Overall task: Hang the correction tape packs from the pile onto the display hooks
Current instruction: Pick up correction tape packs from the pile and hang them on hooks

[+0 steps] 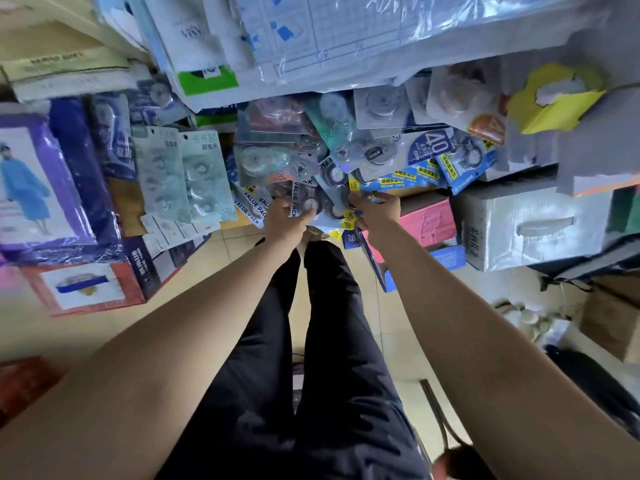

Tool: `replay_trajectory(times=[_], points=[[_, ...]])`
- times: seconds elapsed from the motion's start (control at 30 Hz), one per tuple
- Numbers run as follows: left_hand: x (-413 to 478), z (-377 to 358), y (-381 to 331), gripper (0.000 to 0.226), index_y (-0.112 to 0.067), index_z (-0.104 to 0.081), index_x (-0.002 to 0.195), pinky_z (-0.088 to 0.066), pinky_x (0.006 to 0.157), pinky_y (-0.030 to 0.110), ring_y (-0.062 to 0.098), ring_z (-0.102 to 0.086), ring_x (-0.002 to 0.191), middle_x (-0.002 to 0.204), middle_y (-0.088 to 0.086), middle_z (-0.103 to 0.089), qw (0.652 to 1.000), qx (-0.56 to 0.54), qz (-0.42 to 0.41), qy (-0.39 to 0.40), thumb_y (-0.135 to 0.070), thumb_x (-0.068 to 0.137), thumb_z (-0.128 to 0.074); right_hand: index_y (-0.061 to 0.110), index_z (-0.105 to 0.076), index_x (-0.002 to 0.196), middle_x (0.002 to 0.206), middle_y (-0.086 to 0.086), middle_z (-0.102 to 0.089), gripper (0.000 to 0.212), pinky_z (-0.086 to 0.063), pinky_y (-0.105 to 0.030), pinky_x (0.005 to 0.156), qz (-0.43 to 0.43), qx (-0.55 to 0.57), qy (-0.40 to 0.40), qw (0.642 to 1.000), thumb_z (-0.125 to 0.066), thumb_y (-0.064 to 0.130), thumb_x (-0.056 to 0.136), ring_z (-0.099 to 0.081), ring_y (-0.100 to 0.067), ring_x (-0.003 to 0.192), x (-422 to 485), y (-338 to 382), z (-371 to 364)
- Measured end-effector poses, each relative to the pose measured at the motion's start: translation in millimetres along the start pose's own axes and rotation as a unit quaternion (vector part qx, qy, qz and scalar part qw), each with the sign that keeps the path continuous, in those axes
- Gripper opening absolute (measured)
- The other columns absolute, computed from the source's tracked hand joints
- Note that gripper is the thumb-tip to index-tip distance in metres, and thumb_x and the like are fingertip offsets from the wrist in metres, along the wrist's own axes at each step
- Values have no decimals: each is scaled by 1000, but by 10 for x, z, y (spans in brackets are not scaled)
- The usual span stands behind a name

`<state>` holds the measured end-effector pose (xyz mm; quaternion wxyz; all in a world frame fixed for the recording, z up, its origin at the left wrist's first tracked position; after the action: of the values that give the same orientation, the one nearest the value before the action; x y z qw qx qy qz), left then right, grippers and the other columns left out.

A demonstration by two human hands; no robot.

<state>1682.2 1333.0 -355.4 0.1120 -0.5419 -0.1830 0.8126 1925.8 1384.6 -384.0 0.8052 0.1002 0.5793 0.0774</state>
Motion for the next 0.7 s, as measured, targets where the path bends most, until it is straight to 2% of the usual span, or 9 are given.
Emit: replay_trajectory(times=[0.07,0.17,0.23,0.27,0.33,0.4,0.47,0.57,0.7], points=[[-102,43,60,22,-19,-62,86,-61,76,35,27,-67,91,89,-3,-64,998,-53,25,14,-15,80,-83,15,-49,116,112,-10,-63,69,-61,-43,74,1,17,-13,1000,-91,20,62,-69,-24,86,-52,-50,95],[-251,165,116,32,-3,-61,107,-59,67,27,25,-68,91,100,8,-66,995,-90,44,27,-5,82,-81,5,-60,111,110,-18,-70,60,-62,-48,70,-23,36,23,999,-92,16,62,-71,-29,87,-145,-177,128],[-352,279,141,37,-2,-57,113,-58,68,28,22,-68,92,104,8,-64,994,-90,47,27,-6,83,-79,9,-65,101,103,-16,-73,49,-61,-52,73,-24,18,13,999,-93,19,62,-72,-31,89,-244,-255,250],[-419,340,147,36,-4,-56,113,-56,68,27,20,-67,90,103,5,-63,995,-84,47,27,-6,85,-78,11,-65,103,102,-14,-74,51,-62,-50,75,-30,17,12,999,-93,21,61,-73,-30,90,-311,-304,314],[-497,455,168,36,-6,-57,114,-55,66,27,24,-68,92,107,5,-65,997,-61,33,31,-10,85,-78,12,-66,113,102,-11,-74,65,-61,-38,68,-40,30,16,999,-93,24,56,-73,-27,84,-436,-393,420],[-595,601,184,38,-9,-58,114,-54,66,29,28,-68,99,110,3,-65,999,-30,21,28,-15,83,-79,12,-66,119,99,-11,-74,58,-57,-29,60,-21,26,14,999,-88,15,65,-69,-24,73,-619,-370,554],[-719,778,174,41,-15,-57,112,-55,68,33,27,-67,99,106,-1,-63,1000,6,18,16,-23,80,-81,14,-66,117,97,-11,-73,46,-53,-28,59,11,-3,14,1000,-83,7,75,-64,-22,71,-796,-300,683],[-832,1029,86,58,-20,-60,109,-59,79,50,27,-69,96,107,2,-68,997,70,-16,-11,-48,61,-78,15,-63,114,90,-5,-71,39,-49,-26,56,75,-69,5,995,-80,8,79,-62,-14,67,-1030,-165,866],[-978,1313,-87,44,-27,-59,104,-59,78,51,26,-69,90,102,-1,-69,991,108,-69,-27,-46,69,-77,16,-61,121,94,-4,-70,45,-49,-29,65,159,-172,-35,972,-80,18,80,-63,-20,77,-1278,71,1116]])
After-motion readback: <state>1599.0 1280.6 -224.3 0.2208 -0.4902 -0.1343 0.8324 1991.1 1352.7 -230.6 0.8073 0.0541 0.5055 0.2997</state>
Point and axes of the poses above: each hand's wrist, its own x-axis towards the middle knuckle, its own z-axis out of the back of the hand, y = z × x, the point moved 10 cm from there along x, towards the middle knuckle
